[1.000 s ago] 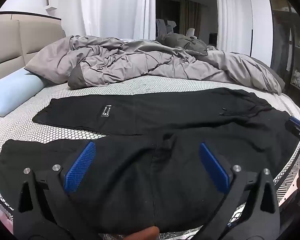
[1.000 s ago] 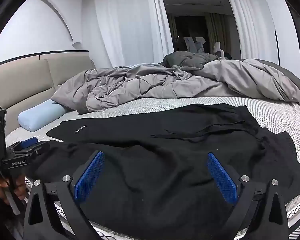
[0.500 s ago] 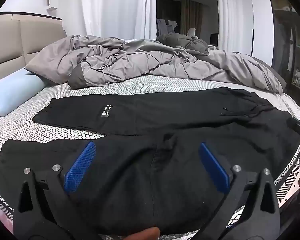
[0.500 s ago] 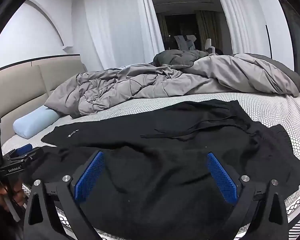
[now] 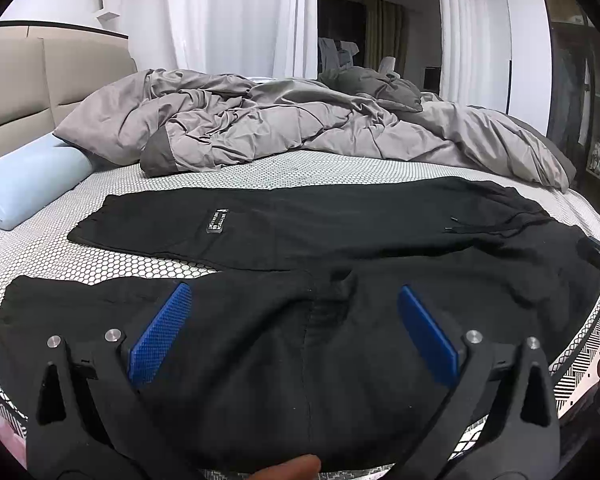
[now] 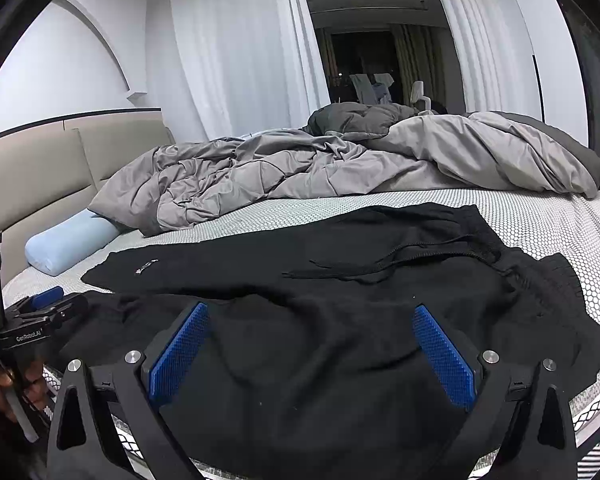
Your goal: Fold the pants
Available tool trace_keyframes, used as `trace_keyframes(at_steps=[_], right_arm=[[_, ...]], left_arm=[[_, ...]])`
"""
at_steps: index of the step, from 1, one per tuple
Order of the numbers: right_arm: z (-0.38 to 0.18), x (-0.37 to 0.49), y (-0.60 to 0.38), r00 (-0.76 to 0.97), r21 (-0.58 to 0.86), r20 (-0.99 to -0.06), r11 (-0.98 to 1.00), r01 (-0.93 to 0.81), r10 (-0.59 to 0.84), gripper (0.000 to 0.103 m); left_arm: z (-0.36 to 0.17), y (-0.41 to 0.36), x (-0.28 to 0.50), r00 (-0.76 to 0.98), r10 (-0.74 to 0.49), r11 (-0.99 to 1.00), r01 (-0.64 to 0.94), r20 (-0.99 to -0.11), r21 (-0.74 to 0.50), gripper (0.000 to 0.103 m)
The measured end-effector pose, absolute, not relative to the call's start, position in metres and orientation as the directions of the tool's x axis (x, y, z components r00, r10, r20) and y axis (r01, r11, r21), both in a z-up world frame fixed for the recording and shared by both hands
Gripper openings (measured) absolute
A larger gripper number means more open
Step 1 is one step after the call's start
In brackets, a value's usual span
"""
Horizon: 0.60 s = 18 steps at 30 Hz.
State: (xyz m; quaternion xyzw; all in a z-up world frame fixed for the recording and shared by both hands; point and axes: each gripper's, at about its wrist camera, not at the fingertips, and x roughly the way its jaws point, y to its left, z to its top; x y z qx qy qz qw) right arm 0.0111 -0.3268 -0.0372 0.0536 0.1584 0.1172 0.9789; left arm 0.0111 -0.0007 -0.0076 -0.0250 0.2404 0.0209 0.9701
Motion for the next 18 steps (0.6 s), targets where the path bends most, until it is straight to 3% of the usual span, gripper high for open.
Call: trace_keyframes(at_steps=[18], right_arm=[[-0.0389, 0.0133, -0.3239, 0.922, 0.137, -0.3, 0.968, -0.212, 0.245, 0.103]], left_arm=[[-0.0096, 0.0067, 0.0119, 0.884, 0.027, 0.998, -0.054, -0.466, -0.045, 0.102]])
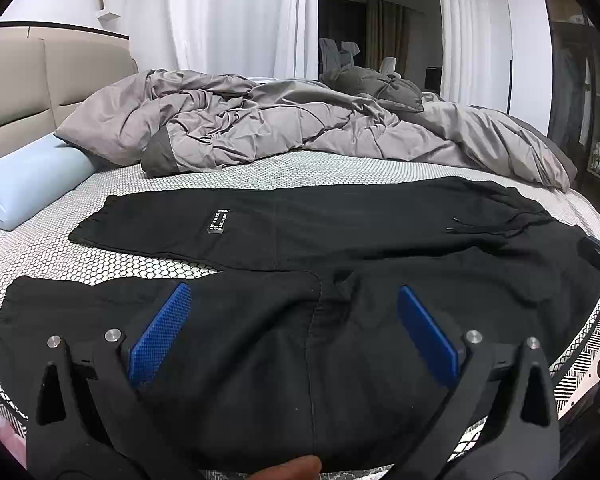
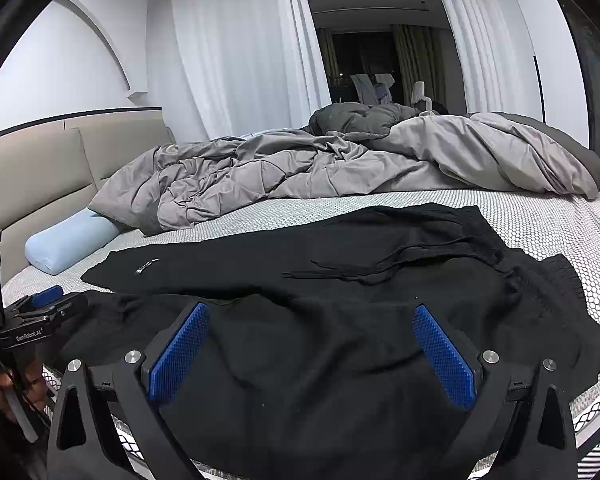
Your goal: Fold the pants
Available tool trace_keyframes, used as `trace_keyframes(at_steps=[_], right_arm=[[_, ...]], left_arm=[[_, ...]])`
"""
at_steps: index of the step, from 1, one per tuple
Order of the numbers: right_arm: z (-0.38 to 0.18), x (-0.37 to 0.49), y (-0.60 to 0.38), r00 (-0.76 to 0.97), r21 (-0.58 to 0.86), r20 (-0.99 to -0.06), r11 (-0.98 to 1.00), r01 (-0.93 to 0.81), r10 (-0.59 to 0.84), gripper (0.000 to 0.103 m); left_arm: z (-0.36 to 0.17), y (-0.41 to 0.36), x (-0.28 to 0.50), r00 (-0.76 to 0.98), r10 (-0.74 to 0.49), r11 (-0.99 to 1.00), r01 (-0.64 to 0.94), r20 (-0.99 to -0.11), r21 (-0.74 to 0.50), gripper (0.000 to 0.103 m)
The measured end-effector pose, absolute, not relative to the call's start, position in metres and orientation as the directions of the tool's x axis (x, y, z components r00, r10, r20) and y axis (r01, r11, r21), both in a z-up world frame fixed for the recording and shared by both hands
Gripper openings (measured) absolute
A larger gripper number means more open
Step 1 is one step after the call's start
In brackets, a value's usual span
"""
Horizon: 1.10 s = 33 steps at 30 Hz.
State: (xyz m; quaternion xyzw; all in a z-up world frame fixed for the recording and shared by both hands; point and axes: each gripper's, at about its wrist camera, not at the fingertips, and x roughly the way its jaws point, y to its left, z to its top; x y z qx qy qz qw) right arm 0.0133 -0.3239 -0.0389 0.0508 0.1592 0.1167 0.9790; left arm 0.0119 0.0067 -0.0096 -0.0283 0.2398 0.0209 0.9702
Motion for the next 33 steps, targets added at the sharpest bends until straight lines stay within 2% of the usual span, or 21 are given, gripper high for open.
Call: trace_keyframes(at_steps=[33], right_arm=[[-0.0403, 0.0168, -0.3236, 0.918, 0.129, -0.313, 0.969, -0.212, 0.243, 0.103]], left_arm=[[-0.0101, 0.0072, 0.0124, 0.884, 0.03, 0.998, -0.056, -0.467, -0.042, 0.102]])
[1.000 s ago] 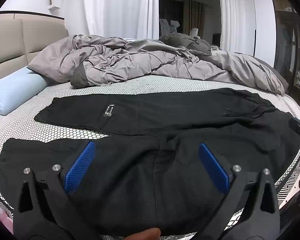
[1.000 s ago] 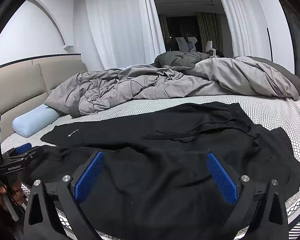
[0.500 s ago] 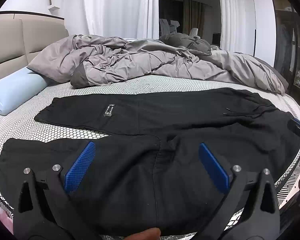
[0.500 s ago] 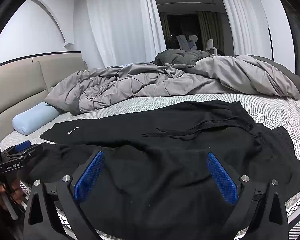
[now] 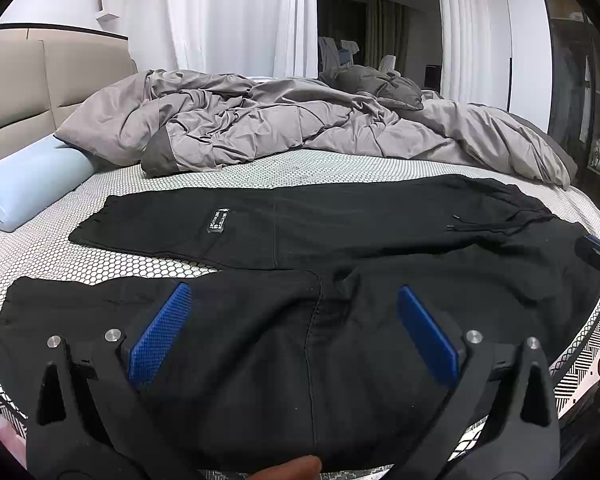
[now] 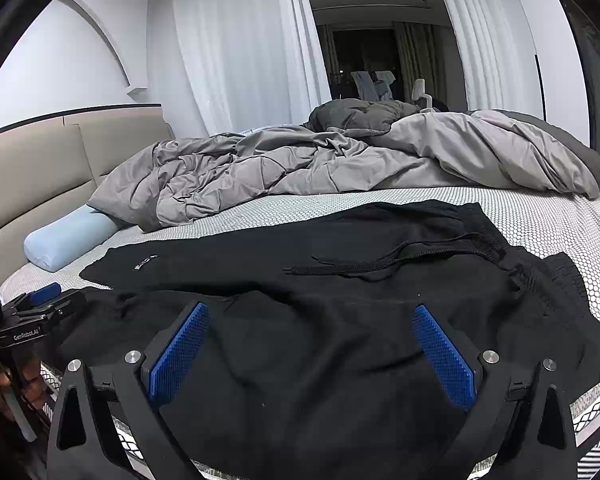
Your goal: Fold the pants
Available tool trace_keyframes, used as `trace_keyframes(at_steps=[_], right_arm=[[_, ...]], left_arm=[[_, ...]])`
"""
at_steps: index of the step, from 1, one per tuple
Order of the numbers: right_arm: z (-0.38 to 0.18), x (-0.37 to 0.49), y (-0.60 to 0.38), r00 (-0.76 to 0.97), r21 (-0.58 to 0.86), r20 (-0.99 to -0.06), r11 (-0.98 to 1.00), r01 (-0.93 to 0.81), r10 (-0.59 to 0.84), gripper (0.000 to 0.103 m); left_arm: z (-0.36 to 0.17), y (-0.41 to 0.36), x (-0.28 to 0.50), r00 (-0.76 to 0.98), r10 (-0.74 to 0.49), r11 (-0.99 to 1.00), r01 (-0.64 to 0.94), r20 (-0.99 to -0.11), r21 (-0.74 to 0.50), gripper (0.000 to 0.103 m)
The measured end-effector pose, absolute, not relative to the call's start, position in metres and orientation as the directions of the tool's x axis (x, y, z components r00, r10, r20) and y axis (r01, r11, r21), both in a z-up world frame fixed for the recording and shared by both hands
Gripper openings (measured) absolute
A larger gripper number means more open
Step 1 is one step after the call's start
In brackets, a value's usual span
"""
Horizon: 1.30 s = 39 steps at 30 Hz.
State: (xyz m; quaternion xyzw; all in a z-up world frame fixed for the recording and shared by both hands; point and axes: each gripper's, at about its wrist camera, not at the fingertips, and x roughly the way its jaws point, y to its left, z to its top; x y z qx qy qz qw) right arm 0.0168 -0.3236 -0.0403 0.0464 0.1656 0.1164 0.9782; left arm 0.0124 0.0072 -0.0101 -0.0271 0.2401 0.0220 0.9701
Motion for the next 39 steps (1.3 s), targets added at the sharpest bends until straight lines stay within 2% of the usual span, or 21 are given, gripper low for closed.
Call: trace_keyframes(at_steps=[22, 30, 32, 36, 39], right_arm=[[-0.039, 0.017, -0.331, 0.93, 0.144, -0.293, 0.972, -0.188, 0.223, 0.103], [-0.035, 0.015, -0.337, 0.938, 0.16, -0.252, 0.966, -0.202, 0.237, 0.103], [-0.031, 0.019, -0.339, 0.931, 0.16, -0.277, 0.967, -0.198, 0.237, 0.103], [-0.022, 0.021, -0.346, 0.934, 0.055, -0.322, 0.988, -0.143, 0.153, 0.103], [-0.015, 0.023, -0.358, 0.929, 0.027, -0.34, 0.989, -0.148, 0.149, 0.103]], left_arm=[[-0.011, 0.006, 0.012, 0.883, 0.025, 0.998, -0.05, -0.468, -0.042, 0.102], [-0.008, 0.005, 0.005, 0.882, 0.023, 0.997, -0.054, -0.471, -0.054, 0.102], [-0.006, 0.006, 0.002, 0.88, 0.028, 0.997, -0.058, -0.475, -0.048, 0.102], [0.001, 0.012, -0.005, 0.871, 0.051, 0.998, -0.064, -0.489, -0.011, 0.102], [0.011, 0.031, -0.016, 0.86, 0.034, 0.996, -0.069, -0.509, -0.051, 0.102]])
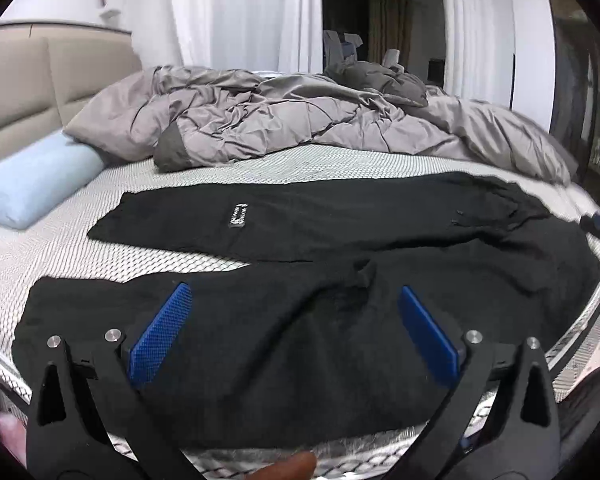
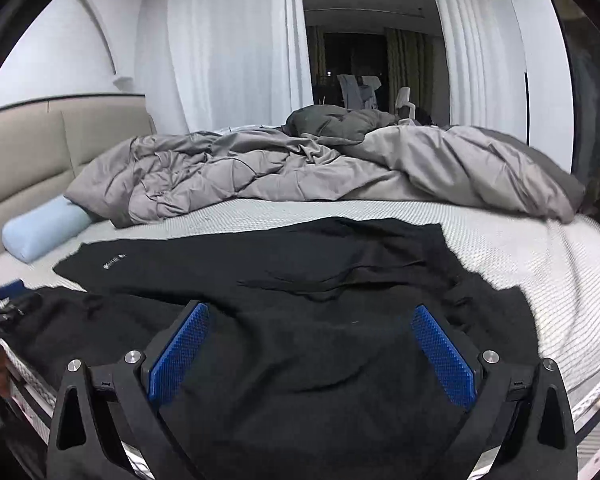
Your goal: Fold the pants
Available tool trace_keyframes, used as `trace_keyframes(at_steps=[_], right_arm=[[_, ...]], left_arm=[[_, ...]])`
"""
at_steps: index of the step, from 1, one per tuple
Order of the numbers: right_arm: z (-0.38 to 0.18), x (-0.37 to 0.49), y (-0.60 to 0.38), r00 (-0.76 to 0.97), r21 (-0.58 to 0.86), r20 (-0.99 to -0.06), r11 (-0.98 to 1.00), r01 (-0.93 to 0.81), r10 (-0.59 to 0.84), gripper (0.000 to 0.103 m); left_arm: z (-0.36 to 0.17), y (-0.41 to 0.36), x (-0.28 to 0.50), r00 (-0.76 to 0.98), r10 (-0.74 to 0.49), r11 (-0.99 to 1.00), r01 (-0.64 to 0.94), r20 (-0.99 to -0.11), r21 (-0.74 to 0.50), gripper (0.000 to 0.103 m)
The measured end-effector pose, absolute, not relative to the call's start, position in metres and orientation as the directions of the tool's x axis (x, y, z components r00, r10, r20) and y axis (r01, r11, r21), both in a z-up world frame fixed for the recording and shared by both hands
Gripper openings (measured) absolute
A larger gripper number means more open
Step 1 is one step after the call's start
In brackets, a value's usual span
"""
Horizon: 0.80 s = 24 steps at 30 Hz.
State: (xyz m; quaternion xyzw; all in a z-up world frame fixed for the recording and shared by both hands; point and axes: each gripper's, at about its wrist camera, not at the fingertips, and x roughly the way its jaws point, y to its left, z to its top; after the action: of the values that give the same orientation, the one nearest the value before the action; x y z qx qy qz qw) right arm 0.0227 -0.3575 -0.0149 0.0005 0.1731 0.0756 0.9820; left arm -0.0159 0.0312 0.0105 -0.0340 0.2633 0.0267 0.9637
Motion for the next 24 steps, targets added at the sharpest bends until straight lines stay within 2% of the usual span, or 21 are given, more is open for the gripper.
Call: trace_keyframes(at_steps=[2, 5, 10, 17, 22, 23, 24], right_arm=[[-0.012, 0.025, -0.367, 0.921, 0.026, -0.358, 0.988, -0.151, 0.151, 0.103], [-0.006, 0.024, -0.381, 0.92, -0.03, -0.374, 0.99, -0.141, 0.119, 0.103], [-0.004, 0.03, -0.404, 0.889, -0.032, -0.447, 0.992, -0.122, 0.095, 0.103], [-0.019, 0.034, -0.429, 0.86, 0.025, -0.503, 0.996, -0.08, 0.082, 0.103], [-0.025, 0.046, -0.428, 0.843, 0.026, -0.532, 0.997, -0.077, 0.078, 0.103], [-0.025, 0.049, -0.426, 0.84, 0.02, -0.538, 0.997, -0.079, 0.078, 0.103], [-0.025, 0.052, -0.424, 0.837, 0.015, -0.541, 0.997, -0.079, 0.075, 0.103]], left_arm=[[0.019, 0.05, -0.023, 0.854, 0.045, 0.993, -0.094, -0.518, -0.069, 0.102], [0.029, 0.089, -0.036, 0.83, 0.173, 0.977, -0.214, -0.531, -0.017, 0.102], [0.02, 0.168, -0.039, 0.736, 0.272, 0.949, -0.314, -0.621, 0.044, 0.102], [-0.02, 0.261, -0.025, 0.631, 0.234, 0.926, -0.377, -0.739, -0.029, 0.101], [-0.059, 0.298, -0.002, 0.594, 0.139, 0.924, -0.366, -0.793, -0.112, 0.099], [-0.063, 0.302, 0.002, 0.598, 0.133, 0.921, -0.369, -0.791, -0.124, 0.091], [-0.064, 0.306, 0.004, 0.604, 0.146, 0.918, -0.379, -0.784, -0.121, 0.068]])
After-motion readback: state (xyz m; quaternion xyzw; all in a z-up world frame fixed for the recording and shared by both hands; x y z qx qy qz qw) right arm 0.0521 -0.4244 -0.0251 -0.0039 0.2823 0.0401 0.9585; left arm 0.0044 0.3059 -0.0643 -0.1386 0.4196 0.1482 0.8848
